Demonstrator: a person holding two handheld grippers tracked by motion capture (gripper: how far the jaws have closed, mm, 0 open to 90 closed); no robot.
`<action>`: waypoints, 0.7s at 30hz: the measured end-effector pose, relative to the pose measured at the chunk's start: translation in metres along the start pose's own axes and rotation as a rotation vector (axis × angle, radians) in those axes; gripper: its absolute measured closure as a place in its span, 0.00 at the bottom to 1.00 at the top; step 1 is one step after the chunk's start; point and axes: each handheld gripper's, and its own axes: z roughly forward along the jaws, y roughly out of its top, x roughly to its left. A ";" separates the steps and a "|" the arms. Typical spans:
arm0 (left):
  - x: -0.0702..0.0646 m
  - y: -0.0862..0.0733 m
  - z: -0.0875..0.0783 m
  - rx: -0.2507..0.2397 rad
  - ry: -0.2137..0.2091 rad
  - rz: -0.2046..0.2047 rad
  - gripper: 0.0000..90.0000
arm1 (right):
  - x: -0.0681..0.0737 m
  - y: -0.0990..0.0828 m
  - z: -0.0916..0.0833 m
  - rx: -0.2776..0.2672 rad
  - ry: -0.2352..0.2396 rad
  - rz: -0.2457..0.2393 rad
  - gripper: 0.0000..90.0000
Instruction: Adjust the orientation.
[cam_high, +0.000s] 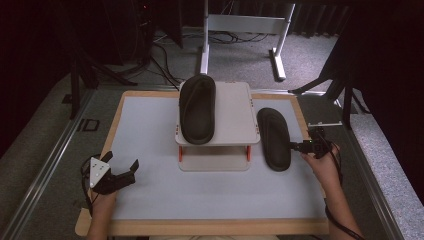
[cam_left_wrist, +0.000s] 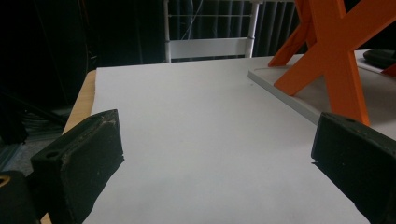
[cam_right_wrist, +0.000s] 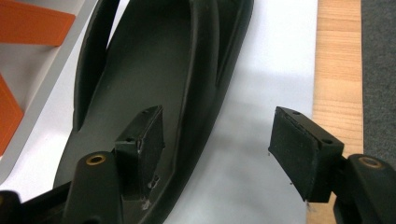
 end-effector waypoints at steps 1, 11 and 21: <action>0.000 0.000 0.000 0.000 -0.001 0.001 0.02 | 0.000 0.002 0.001 0.003 -0.004 0.001 0.38; -0.001 0.000 0.000 0.000 0.002 0.013 0.02 | 0.000 0.024 0.016 0.107 0.014 -0.004 0.33; -0.001 0.000 0.000 -0.002 -0.003 0.011 0.02 | 0.001 0.053 0.026 0.178 -0.005 0.000 0.39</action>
